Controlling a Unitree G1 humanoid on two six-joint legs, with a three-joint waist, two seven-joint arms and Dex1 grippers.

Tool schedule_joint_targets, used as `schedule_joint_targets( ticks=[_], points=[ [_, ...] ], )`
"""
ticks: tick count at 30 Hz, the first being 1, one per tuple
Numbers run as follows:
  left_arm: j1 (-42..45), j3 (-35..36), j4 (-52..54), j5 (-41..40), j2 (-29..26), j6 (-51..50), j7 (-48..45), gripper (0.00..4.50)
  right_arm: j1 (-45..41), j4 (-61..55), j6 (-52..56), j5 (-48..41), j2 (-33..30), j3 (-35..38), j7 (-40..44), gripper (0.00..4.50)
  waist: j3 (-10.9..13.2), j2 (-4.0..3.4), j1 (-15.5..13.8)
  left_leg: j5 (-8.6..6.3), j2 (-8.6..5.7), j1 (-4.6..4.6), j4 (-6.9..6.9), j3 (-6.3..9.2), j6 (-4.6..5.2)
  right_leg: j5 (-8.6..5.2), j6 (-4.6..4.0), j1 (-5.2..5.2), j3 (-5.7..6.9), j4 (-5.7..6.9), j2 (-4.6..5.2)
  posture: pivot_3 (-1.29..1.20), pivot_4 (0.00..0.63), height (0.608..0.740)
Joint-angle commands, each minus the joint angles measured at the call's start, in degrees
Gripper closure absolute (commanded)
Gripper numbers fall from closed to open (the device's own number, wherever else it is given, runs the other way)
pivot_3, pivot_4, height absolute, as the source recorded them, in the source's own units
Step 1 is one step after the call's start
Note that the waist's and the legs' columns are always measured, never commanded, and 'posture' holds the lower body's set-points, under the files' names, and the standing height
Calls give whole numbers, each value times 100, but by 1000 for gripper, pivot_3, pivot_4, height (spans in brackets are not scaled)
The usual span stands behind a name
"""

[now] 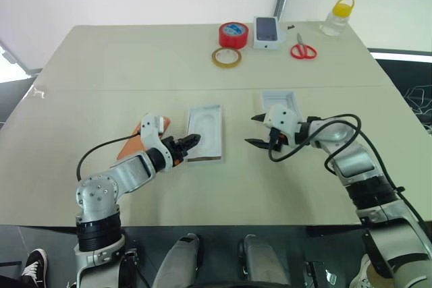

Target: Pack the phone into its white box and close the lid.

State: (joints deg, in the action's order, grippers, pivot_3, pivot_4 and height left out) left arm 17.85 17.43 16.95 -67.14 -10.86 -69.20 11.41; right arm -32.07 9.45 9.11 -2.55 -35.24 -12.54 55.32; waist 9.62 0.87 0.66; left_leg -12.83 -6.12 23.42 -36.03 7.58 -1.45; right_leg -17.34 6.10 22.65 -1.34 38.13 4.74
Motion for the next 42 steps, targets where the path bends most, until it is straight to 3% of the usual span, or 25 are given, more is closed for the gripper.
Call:
schedule_joint_targets(
  ticks=[1,19,22,27,30,35,42],
  points=[
    [0,-6,132,-27,-88,81,-7,1207,-161,-93,-47,-86,58,190,-47,1009,0,0,-1,0,0,0,0,0,0,0,0,0,0,0,0,0,150,740],
    [177,84,361,-105,-622,391,-345,1207,-530,-281,351,-388,615,191,-112,1009,1,0,14,0,0,1,1,0,0,0,0,3,-1,0,-1,0,150,740],
    [37,-227,531,851,-1347,1144,-1319,1145,-645,-397,625,-457,986,86,-280,1877,2,0,34,1,2,1,5,0,-1,0,-1,6,-3,1,-2,0,150,740],
    [-320,-108,227,1624,-2234,2218,-2817,1145,-736,-288,628,204,1717,-571,-913,4412,0,-3,40,7,6,1,24,0,-12,4,-11,18,-5,-1,-6,0,150,740],
    [-523,-120,31,1987,-2525,2515,-3218,1145,-794,-153,688,479,2066,-836,-1191,4464,1,-5,33,8,5,1,42,-1,-13,5,-13,31,-8,-1,-4,0,150,740],
    [-653,-37,-17,2182,-2497,2684,-3378,1145,-991,220,686,1003,2242,-1212,-1446,4464,3,1,0,8,0,4,44,2,-12,6,-13,54,-5,-4,1,0,150,740],
    [-652,5,46,2241,-2402,2682,-3342,1145,-771,125,613,1350,1786,-1595,-852,4464,3,0,39,7,4,4,50,2,-11,7,-14,53,-6,2,-3,0,150,740]
  ],
)
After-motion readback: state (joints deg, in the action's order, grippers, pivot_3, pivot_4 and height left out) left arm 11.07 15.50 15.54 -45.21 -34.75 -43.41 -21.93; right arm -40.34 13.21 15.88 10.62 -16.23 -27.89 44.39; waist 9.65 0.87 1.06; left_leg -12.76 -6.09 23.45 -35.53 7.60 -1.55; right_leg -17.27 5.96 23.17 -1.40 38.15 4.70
